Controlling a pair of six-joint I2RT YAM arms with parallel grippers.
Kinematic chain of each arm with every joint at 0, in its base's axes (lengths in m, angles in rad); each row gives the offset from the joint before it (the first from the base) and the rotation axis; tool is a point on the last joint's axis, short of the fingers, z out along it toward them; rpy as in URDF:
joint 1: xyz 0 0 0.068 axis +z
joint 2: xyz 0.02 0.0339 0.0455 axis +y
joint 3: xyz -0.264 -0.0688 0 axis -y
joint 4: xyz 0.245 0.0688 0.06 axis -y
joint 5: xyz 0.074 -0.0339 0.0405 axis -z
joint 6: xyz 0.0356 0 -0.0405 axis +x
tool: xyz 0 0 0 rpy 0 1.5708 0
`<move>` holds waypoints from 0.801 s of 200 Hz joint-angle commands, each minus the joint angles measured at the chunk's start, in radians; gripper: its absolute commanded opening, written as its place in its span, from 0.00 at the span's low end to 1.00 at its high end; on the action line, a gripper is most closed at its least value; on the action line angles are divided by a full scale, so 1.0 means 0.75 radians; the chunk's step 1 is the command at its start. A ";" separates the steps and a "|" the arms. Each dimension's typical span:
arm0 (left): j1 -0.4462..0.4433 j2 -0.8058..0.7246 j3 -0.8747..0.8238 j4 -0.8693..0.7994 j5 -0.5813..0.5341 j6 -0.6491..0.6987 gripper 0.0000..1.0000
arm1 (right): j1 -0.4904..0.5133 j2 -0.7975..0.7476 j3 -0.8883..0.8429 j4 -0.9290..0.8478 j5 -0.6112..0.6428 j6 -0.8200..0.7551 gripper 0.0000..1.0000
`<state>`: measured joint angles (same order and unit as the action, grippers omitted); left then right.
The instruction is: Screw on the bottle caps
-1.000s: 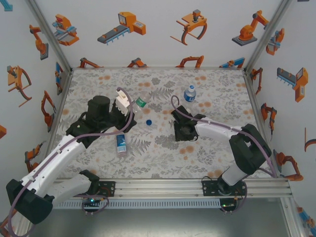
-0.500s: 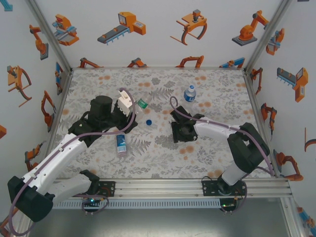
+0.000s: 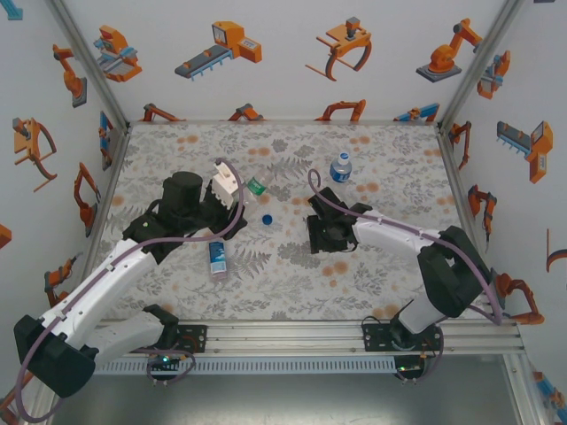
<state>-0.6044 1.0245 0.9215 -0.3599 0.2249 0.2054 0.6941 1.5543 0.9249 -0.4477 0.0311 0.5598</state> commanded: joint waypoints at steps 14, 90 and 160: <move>-0.010 0.000 0.019 -0.005 0.004 0.031 0.02 | -0.007 0.001 0.001 0.022 -0.023 0.019 0.51; -0.012 0.006 0.021 -0.008 0.000 0.031 0.02 | -0.007 0.010 -0.005 0.011 -0.003 0.017 0.53; -0.016 0.007 0.025 -0.011 -0.004 0.033 0.02 | -0.005 0.029 -0.005 0.009 0.001 0.012 0.54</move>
<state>-0.6090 1.0283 0.9215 -0.3676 0.2241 0.2089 0.6941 1.5612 0.9245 -0.4358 0.0177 0.5598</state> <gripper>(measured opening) 0.548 0.538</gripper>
